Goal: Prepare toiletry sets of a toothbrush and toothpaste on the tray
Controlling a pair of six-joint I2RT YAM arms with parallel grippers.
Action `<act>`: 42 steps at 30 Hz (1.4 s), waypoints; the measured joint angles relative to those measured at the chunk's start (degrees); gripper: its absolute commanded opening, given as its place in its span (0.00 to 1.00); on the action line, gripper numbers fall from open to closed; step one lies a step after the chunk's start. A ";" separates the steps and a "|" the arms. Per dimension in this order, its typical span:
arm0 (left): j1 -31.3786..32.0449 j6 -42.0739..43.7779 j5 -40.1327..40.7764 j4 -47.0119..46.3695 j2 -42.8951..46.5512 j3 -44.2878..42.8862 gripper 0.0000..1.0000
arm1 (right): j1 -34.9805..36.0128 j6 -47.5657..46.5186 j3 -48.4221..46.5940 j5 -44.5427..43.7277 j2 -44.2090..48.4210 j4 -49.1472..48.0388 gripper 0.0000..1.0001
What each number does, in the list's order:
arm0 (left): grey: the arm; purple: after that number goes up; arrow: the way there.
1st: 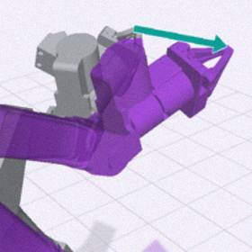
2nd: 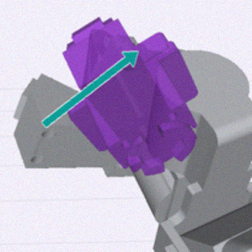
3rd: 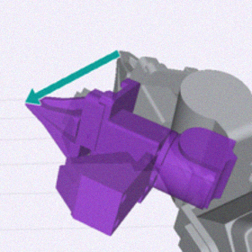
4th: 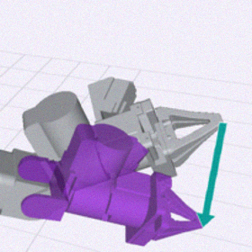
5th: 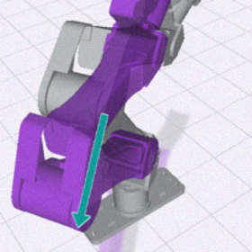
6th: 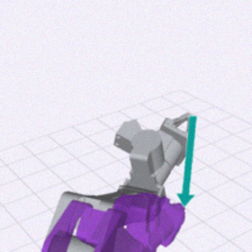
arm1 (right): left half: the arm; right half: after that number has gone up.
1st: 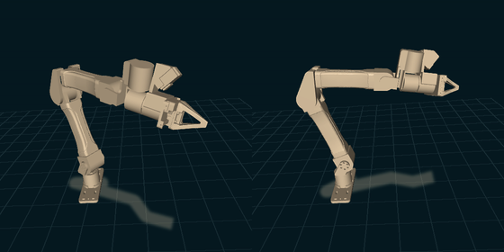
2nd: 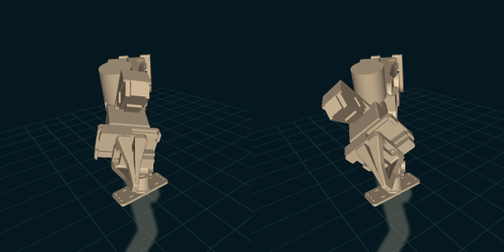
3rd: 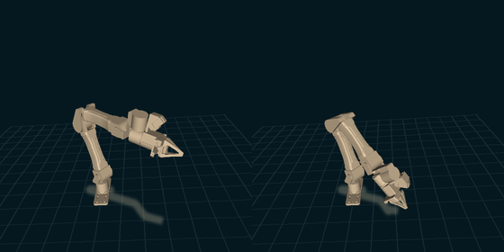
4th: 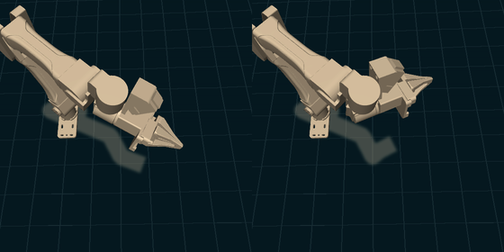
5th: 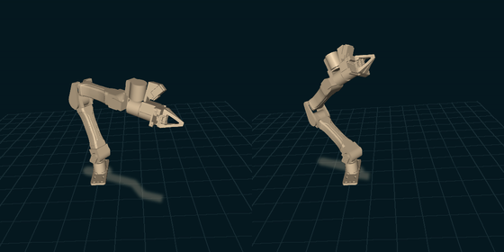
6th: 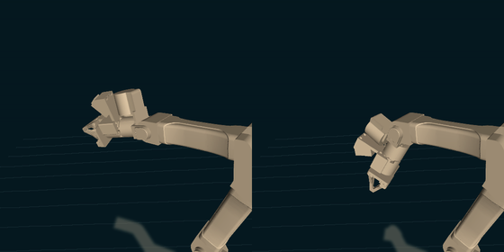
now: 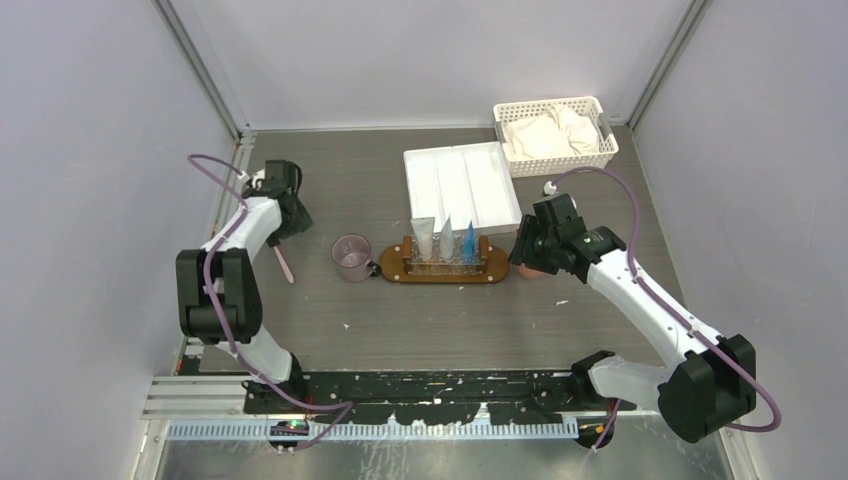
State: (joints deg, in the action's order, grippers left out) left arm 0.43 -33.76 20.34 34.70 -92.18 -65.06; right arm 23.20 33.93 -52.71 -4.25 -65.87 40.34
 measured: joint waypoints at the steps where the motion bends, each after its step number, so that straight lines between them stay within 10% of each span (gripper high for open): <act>1: -0.66 0.11 -0.46 -0.46 -1.05 -0.48 0.63 | 0.00 -0.02 0.61 0.39 0.00 -0.22 0.53; 20: -13.68 5.25 -14.86 -9.51 -10.97 0.46 0.56 | 1.42 0.07 -2.10 1.27 0.66 0.11 0.51; 26: -14.88 5.99 -14.16 -10.08 -14.47 -3.37 0.15 | 1.46 0.04 -3.34 0.79 1.90 1.38 0.51; 42: -12.63 7.89 -9.25 -11.67 -13.84 -2.43 0.01 | 1.46 0.02 -3.34 0.33 3.28 2.05 0.51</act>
State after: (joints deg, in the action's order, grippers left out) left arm -12.21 -25.87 11.09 23.03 -106.02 -67.48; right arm 24.67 33.95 -56.05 -3.92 -62.59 42.39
